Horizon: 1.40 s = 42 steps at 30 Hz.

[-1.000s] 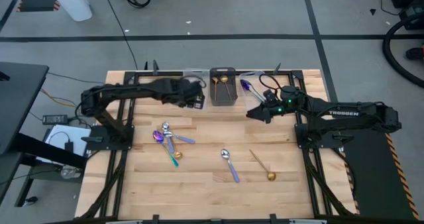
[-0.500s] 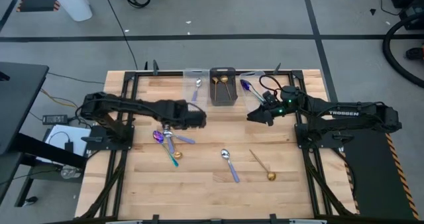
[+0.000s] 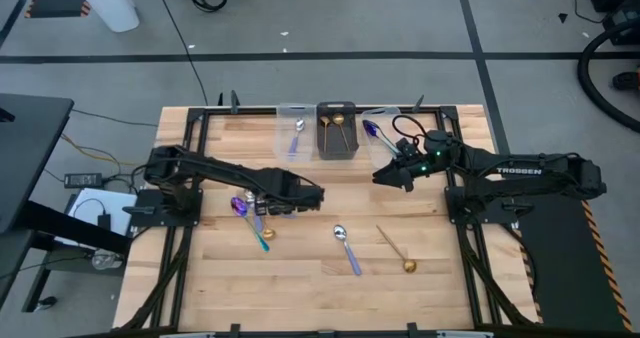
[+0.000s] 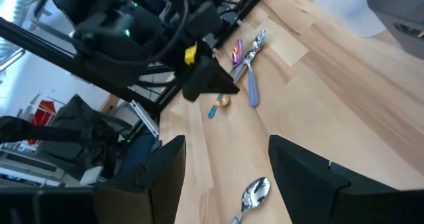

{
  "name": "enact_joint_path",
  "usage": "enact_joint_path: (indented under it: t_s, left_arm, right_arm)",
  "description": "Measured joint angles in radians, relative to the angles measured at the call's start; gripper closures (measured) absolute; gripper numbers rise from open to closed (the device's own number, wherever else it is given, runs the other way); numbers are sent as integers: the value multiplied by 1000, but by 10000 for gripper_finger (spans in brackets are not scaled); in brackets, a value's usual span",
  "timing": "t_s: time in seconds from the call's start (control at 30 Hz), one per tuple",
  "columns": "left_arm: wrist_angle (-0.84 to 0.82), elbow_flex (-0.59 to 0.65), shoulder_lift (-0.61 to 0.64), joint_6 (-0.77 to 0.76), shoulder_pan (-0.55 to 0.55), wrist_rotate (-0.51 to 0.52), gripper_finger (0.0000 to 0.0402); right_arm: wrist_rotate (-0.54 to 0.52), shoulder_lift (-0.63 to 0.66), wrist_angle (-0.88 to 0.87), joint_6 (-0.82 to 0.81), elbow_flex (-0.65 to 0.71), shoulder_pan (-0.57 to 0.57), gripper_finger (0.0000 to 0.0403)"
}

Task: Sort silverware by color (type)
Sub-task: Put the purple spoon into the left transparent bin

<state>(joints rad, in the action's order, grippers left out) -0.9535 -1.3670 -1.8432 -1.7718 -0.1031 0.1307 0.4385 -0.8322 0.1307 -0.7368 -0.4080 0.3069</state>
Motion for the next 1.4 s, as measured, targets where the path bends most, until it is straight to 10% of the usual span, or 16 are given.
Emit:
enact_joint_path:
  t_s: [0.73, 1.4]
  left_arm:
    - [107, 197, 25, -461, -98, 63, 194]
    - [78, 197, 25, -495, 3, 65, 194]
  right_arm:
    - [10, 0, 3, 7, 0, 0, 178]
    - [29, 0, 6, 10, 0, 0, 178]
